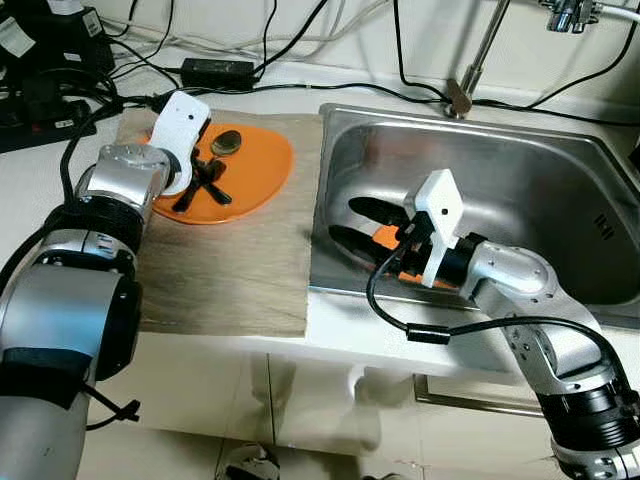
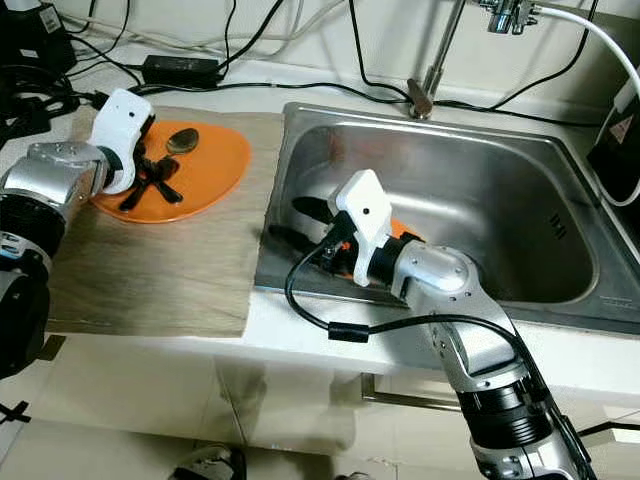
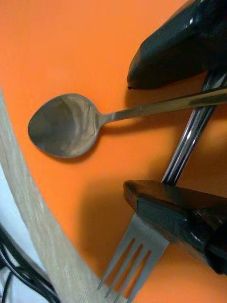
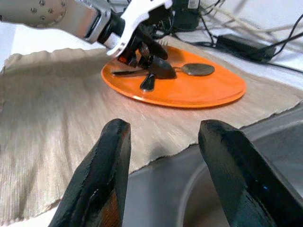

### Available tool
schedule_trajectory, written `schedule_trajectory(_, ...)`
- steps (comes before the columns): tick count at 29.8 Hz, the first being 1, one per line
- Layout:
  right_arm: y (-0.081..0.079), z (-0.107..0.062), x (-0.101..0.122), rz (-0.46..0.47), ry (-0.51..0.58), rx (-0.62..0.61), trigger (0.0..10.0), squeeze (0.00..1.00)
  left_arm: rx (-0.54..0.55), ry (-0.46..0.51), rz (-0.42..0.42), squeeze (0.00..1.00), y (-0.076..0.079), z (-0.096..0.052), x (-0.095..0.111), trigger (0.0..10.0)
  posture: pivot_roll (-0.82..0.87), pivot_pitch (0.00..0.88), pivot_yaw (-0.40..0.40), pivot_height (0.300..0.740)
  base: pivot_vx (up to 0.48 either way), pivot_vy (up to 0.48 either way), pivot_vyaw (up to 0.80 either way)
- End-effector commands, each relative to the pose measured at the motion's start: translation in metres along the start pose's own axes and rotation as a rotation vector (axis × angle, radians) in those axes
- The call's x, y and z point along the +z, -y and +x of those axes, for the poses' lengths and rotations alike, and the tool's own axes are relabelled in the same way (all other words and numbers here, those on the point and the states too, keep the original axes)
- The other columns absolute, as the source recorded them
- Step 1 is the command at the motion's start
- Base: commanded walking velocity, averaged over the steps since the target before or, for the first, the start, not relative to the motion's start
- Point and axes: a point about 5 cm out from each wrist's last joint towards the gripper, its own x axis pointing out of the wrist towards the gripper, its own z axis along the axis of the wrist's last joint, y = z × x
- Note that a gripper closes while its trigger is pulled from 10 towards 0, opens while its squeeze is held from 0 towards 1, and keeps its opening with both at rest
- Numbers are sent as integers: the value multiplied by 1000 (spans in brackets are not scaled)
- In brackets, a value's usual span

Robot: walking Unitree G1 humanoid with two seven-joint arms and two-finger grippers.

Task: Kitchen organization

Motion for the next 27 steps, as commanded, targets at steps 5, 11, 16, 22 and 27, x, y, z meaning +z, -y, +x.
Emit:
schedule_trajectory(5,-2,-5,3,-10,-9,16,10000,0,-45,-19,-63,0,7,2,1,10000,35,51,-1,740,0,0,0)
schedule_trajectory(11,-1,-10,3,-13,-22,5,10000,0,-90,-73,-30,0,13,4,-7,0,28,51,6,740,0,0,0)
schedule_trajectory(16,-1,-11,3,-19,-32,8,10000,0,-110,-120,18,0,15,5,-12,0,27,50,8,740,0,0,0)
schedule_trajectory(22,0,-11,2,-21,-37,6,10000,0,-114,-127,31,0,15,5,-13,0,28,48,10,740,0,0,0)
schedule_trajectory(27,0,-11,2,-23,-39,3,10000,0,-117,-128,16,0,15,4,-13,0,27,48,10,740,0,0,0)
